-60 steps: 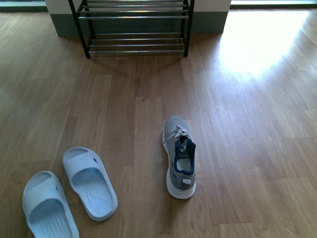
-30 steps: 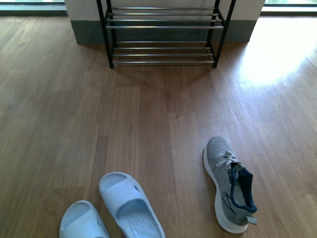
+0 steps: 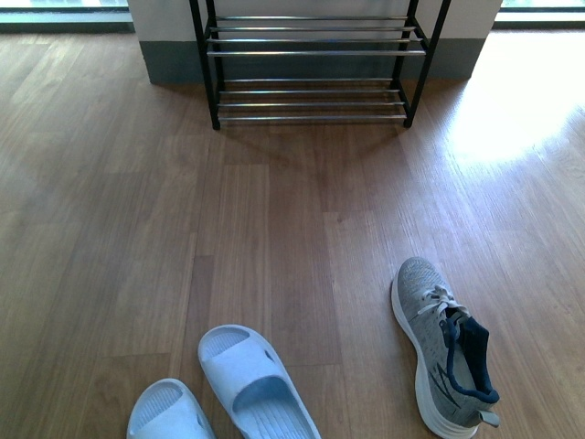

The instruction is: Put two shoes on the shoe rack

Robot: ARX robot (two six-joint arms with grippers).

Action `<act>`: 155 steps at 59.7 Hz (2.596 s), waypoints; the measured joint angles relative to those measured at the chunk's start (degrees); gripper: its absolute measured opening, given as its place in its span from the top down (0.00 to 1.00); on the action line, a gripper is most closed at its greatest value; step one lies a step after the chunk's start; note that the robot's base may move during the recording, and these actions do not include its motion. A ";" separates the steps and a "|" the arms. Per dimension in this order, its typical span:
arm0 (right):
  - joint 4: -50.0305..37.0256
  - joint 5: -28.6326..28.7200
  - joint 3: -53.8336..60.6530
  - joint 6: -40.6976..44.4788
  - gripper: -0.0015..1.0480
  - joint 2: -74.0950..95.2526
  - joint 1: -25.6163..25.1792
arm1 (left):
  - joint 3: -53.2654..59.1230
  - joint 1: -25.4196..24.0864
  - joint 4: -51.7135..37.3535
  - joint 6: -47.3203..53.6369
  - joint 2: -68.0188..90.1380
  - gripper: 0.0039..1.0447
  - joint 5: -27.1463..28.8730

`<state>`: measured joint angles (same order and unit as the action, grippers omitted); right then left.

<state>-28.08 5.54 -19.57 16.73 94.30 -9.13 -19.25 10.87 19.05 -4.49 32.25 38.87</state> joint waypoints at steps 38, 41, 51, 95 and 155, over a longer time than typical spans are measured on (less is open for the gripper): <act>-4.96 1.42 -21.90 -7.13 0.09 42.25 0.52 | 0.00 0.00 0.00 -0.02 0.00 0.99 -0.22; -3.89 2.69 -23.85 -9.29 0.09 43.74 0.77 | 0.00 0.00 0.00 -0.02 0.00 0.99 -0.24; -2.91 4.57 -27.78 -13.00 0.09 47.47 2.69 | 0.00 0.00 0.00 -0.02 0.00 0.99 -0.24; -1.01 2.71 -38.23 -16.39 0.36 57.96 2.49 | 0.00 0.00 0.00 -0.02 0.00 0.99 -0.24; 4.70 4.87 -11.13 -1.66 0.99 9.03 -3.02 | 0.00 0.00 0.00 -0.02 0.00 0.99 -0.24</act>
<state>-23.38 10.41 -30.70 15.07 103.33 -12.14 -19.25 10.87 19.05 -4.51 32.25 38.63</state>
